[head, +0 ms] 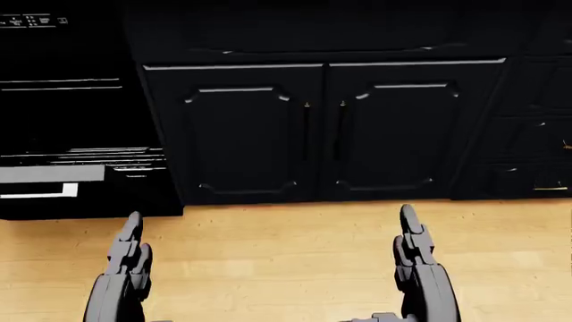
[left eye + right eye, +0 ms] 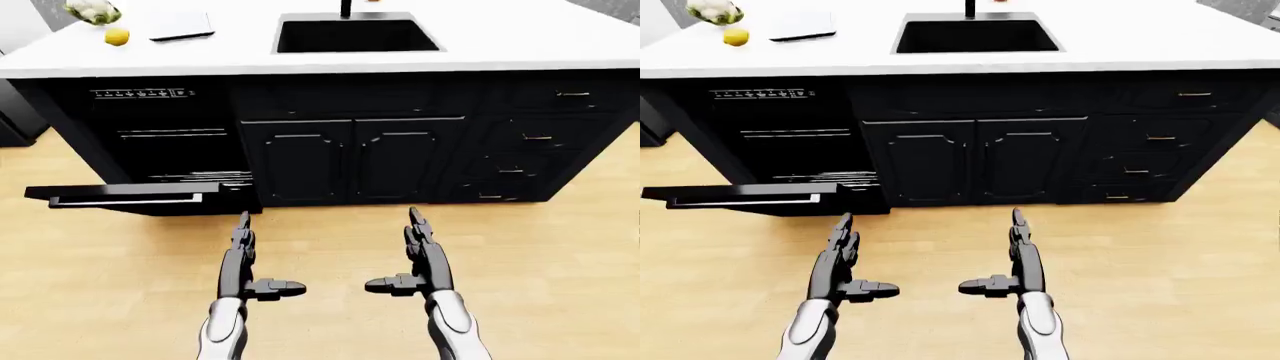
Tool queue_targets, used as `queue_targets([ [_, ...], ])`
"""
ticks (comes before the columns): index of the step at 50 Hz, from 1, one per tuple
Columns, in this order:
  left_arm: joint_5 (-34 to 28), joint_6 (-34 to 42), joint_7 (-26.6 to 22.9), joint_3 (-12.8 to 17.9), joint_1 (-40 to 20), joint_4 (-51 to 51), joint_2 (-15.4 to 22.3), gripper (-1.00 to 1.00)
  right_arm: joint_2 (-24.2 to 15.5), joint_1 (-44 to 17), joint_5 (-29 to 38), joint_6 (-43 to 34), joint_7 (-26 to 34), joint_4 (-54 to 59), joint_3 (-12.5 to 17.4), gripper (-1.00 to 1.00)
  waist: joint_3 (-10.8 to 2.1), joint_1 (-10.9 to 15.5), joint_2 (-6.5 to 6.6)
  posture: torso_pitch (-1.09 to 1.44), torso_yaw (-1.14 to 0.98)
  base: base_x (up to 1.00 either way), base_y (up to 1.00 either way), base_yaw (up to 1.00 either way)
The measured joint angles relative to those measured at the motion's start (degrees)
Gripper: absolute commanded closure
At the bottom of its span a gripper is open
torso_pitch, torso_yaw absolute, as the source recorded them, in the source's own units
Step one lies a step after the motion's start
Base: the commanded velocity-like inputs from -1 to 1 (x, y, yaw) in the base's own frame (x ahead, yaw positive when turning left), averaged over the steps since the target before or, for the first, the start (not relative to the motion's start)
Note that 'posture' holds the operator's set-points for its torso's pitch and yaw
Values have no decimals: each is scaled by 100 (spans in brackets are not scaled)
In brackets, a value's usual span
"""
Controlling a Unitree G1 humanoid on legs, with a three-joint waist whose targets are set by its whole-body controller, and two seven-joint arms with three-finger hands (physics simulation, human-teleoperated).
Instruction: Close the dishwasher door
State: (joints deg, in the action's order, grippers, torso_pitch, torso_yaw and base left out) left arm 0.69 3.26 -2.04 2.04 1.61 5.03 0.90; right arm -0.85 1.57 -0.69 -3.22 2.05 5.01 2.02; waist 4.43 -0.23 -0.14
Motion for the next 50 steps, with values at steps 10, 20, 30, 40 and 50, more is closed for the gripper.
queue_targets([
  [10,-195,-584,-4,-32,280,-463,-19,-100,43,-96,249,188,8,-73,-226,-100,-300,67,-21,0,0,0,0,0],
  [20,-203,-699,55,-24,326,-632,-31,-100,29,-59,492,104,-114,-253,-232,-100,-399,50,-17,0,0,0,0,1],
  [30,-172,-745,61,-9,379,-677,-33,-100,32,-55,535,128,-101,-236,-222,-100,-327,99,35,0,0,0,0,23],
  [40,-159,-686,60,16,404,-756,-20,-100,59,61,579,57,-85,-470,-283,-100,-271,131,51,0,0,0,0,25],
  [50,-185,-714,50,-87,456,-769,-67,-100,24,151,581,79,-98,-561,-217,-100,-238,141,28,0,0,0,0,40],
])
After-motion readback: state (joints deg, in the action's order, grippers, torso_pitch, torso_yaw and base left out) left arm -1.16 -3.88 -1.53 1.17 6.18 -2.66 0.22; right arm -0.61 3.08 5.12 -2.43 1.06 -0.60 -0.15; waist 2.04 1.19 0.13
